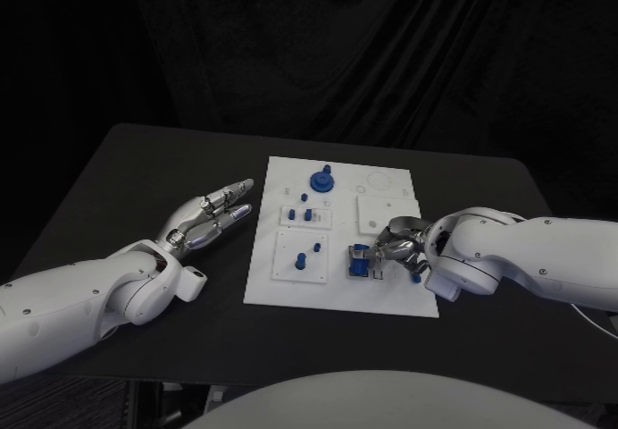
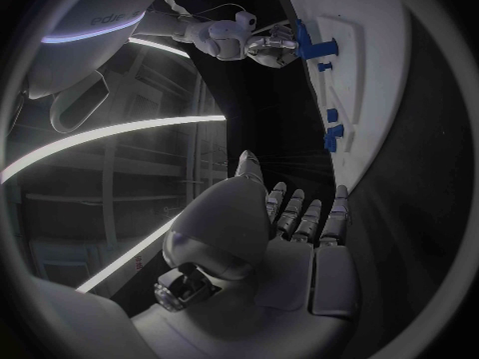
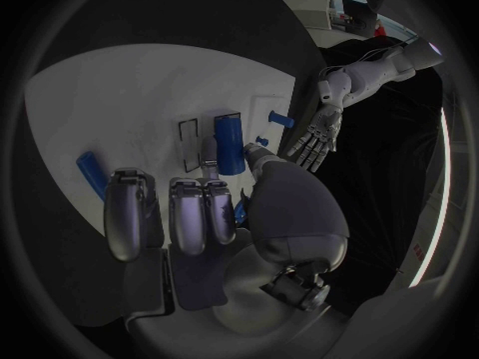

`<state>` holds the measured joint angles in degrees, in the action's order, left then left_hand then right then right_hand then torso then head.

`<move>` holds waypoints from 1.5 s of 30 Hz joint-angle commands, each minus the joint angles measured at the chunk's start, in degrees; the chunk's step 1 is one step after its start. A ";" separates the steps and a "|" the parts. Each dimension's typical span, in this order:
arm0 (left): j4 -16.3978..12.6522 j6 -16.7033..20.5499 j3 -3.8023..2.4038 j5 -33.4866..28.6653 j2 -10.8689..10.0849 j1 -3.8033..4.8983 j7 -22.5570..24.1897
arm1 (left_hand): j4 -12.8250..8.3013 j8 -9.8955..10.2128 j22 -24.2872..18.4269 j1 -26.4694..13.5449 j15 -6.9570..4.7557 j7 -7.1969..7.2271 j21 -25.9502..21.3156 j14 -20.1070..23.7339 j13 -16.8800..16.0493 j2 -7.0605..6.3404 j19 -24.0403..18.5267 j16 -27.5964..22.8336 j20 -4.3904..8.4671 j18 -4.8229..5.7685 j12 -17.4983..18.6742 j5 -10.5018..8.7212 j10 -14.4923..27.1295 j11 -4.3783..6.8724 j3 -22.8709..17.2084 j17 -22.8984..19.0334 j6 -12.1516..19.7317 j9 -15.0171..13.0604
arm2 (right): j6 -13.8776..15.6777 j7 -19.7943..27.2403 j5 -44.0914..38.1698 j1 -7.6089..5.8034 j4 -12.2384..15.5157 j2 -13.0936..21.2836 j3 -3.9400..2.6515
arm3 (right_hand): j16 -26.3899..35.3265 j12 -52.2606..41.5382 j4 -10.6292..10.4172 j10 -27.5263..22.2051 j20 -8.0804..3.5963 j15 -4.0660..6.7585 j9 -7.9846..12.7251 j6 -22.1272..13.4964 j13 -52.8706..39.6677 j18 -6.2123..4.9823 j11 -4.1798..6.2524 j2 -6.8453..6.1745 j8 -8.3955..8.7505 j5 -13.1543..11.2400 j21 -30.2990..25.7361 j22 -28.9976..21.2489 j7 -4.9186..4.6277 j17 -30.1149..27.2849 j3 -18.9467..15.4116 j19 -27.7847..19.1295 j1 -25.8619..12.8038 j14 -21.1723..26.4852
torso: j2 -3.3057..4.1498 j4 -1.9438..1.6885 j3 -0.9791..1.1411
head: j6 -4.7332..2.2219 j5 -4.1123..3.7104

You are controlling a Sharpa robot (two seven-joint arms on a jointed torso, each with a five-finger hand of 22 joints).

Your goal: Assemble the parts on the task board

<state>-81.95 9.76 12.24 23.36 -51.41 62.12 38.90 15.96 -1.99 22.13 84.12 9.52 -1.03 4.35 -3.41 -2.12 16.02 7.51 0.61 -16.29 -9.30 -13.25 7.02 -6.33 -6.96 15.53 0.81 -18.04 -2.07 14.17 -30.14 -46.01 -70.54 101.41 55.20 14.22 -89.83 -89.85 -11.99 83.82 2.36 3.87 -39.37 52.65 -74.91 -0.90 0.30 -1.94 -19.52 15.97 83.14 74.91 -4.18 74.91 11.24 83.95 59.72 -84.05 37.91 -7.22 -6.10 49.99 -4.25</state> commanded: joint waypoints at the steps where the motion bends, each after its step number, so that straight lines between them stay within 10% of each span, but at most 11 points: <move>1: -0.09 -0.69 -0.05 -0.18 0.05 -0.13 4.63 | -0.01 -0.22 0.01 0.59 0.35 -0.19 0.27 -0.11 0.02 0.20 0.39 0.30 -0.16 -1.00 -0.21 -0.08 0.02 -0.17 -0.43 0.08 -0.09 -0.08 | 2.10 2.30 -0.38 0.17 0.49 0.39 0.01 | -0.15 -0.15 0.24 6.18 0.49 -0.37 -0.24 -0.51 -15.09 -1.10 -0.37 -0.67 -0.45 0.06 -0.40 12.39 0.00 15.06 -0.59 2.04 0.32 -5.94 | -0.02 -0.01 0.01 | 0.01 0.17; 18: -0.22 -0.65 -0.05 -0.18 -0.48 -0.45 4.76 | -0.04 -0.21 0.29 0.64 0.43 -0.28 0.36 -0.17 0.02 0.20 0.53 0.31 -0.17 -0.99 -0.23 -0.07 0.03 -0.14 -0.48 0.09 -0.20 -0.08 | 10.79 8.60 -18.48 0.29 6.95 6.28 0.05 | -0.17 -0.15 -4.59 6.18 0.20 -0.06 -5.02 -4.07 -15.09 -0.76 0.00 -3.34 -7.37 0.23 0.79 12.89 0.41 15.09 -10.18 2.86 -2.57 -5.95 | 0.03 -0.04 0.02 | 0.01 0.65; 23: -0.27 -0.61 -0.05 -0.18 -0.61 -0.60 4.76 | -0.04 -0.21 0.33 0.65 0.44 -0.30 0.37 -0.20 0.02 0.20 0.55 0.32 -0.17 -0.99 -0.23 -0.07 0.03 -0.13 -0.49 0.10 -0.20 -0.08 | 13.54 9.29 -30.92 1.00 9.12 8.40 0.06 | -0.17 -0.15 -4.35 6.18 0.70 -0.81 -8.77 -12.35 -15.09 -1.08 -0.98 -3.57 -11.39 0.32 -0.56 12.43 -0.62 15.09 -11.99 2.11 2.59 -5.95 | 0.02 -0.01 0.04 | 0.01 0.73; 25: -0.28 -0.57 -0.05 -0.18 -0.66 -0.64 4.75 | -0.04 -0.21 0.37 0.66 0.44 -0.31 0.38 -0.22 0.02 0.20 0.57 0.33 -0.17 -0.99 -0.26 -0.07 0.02 -0.13 -0.49 0.10 -0.22 -0.08 | 14.10 9.86 -35.57 1.34 9.75 9.06 0.07 | 1.07 -0.15 -3.50 6.18 1.16 -1.17 -9.92 -21.15 -15.09 -1.98 -1.28 -3.16 -11.68 0.24 -4.23 11.18 -1.88 12.43 -11.93 -0.03 6.92 -5.16 | 0.01 -0.01 -0.01 | 0.01 0.80; 28: -0.31 -0.49 -0.05 -0.18 -0.72 -0.67 4.75 | -0.04 -0.21 0.45 0.66 0.45 -0.33 0.41 -0.23 0.01 0.20 0.62 0.33 -0.18 -0.99 -0.30 -0.07 0.01 -0.13 -0.50 0.11 -0.21 -0.08 | 14.07 10.56 -41.43 1.99 10.32 9.71 0.07 | 3.38 -0.15 -2.92 6.18 1.83 -1.87 -8.52 -34.26 -15.09 -3.01 -2.01 -3.53 -8.85 0.32 -9.20 9.57 -2.95 7.95 -12.22 -3.21 10.74 -3.33 | 0.00 0.00 0.01 | 0.01 0.77; 31: -0.29 -0.46 -0.05 -0.18 -0.73 -0.69 4.76 | -0.04 -0.21 0.45 0.66 0.45 -0.33 0.41 -0.23 0.01 0.20 0.62 0.33 -0.18 -0.99 -0.30 -0.07 0.01 -0.13 -0.50 0.11 -0.21 -0.08 | 13.77 10.95 -46.48 2.84 10.56 9.97 0.07 | 3.65 -0.15 -3.61 6.18 2.18 -2.25 -6.78 -39.21 -15.09 -3.09 -2.33 -5.00 -8.79 0.62 -9.72 9.51 -3.20 7.43 -12.64 -3.58 14.66 -2.98 | -0.01 0.06 0.03 | 0.01 0.80; 40: -0.37 -0.43 -0.05 -0.18 -0.95 -0.76 4.82 | -0.05 -0.20 0.51 0.68 0.47 -0.41 0.45 -0.28 0.01 0.18 0.68 0.34 -0.19 -0.99 -0.33 -0.07 -0.02 -0.11 -0.51 0.12 -0.15 -0.07 | 11.86 7.99 -58.02 5.09 10.29 9.14 0.07 | 1.55 -0.15 -5.20 6.18 2.13 -2.23 -2.10 -41.66 -15.09 -1.85 -2.49 -11.43 -10.59 2.82 -4.33 11.41 -3.63 11.37 -17.10 -0.01 15.49 -4.75 | -0.09 0.06 -0.04 | 0.01 1.03; 45: -0.37 -0.52 -0.05 -0.18 -1.00 -0.82 4.81 | -0.05 -0.20 0.51 0.68 0.47 -0.41 0.45 -0.28 0.01 0.18 0.68 0.34 -0.19 -0.99 -0.33 -0.07 -0.02 -0.11 -0.51 0.12 -0.15 -0.07 | 11.97 6.59 -59.95 5.75 9.92 8.41 0.07 | 1.40 -0.15 -5.23 6.18 2.26 -2.41 -1.12 -41.48 -15.09 -1.77 -2.74 -11.79 -11.34 3.11 -4.02 11.51 -3.95 11.67 -17.46 0.22 13.89 -4.88 | -0.05 0.03 -0.05 | 0.01 0.85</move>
<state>-82.16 9.68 12.24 23.36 -52.43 61.41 38.90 15.81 -1.99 22.59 84.35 9.73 -1.03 4.56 -3.61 -2.12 16.24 7.72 0.61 -16.50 -9.30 -13.25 7.02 -6.33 -6.96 15.37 0.84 -18.03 -2.06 26.07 -21.10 -100.64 -65.03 111.38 63.74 14.30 -88.11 -89.85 -17.29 84.04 4.50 1.89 -40.62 11.42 -74.94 -3.61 -2.18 -13.78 -30.68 18.86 78.92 74.95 -7.74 74.90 -5.92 83.66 74.21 -84.00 37.84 -7.16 -6.13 49.99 -3.24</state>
